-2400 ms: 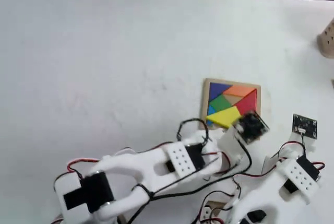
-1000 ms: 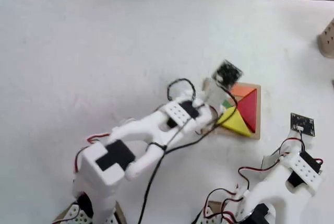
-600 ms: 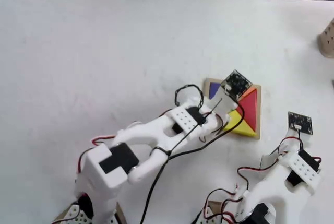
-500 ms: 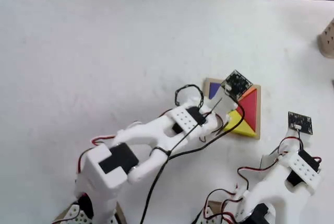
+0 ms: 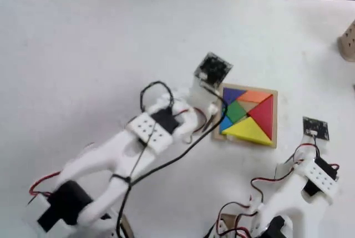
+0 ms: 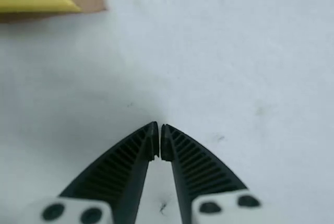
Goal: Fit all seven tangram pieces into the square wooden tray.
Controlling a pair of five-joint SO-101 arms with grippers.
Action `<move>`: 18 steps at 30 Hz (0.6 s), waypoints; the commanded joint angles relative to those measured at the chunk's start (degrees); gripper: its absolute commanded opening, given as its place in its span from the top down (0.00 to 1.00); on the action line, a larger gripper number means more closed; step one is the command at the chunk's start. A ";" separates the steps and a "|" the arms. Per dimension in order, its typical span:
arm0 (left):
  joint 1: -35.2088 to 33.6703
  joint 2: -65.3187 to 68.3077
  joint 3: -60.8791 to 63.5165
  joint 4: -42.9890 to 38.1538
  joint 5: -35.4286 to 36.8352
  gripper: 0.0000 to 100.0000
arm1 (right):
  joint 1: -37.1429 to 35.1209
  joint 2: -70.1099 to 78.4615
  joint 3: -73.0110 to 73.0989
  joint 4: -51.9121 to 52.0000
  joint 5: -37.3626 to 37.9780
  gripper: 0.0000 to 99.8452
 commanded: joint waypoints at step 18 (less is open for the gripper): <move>4.44 -6.37 19.69 -9.93 -15.12 0.98 | -22.55 0.40 -5.27 -9.80 -14.86 0.98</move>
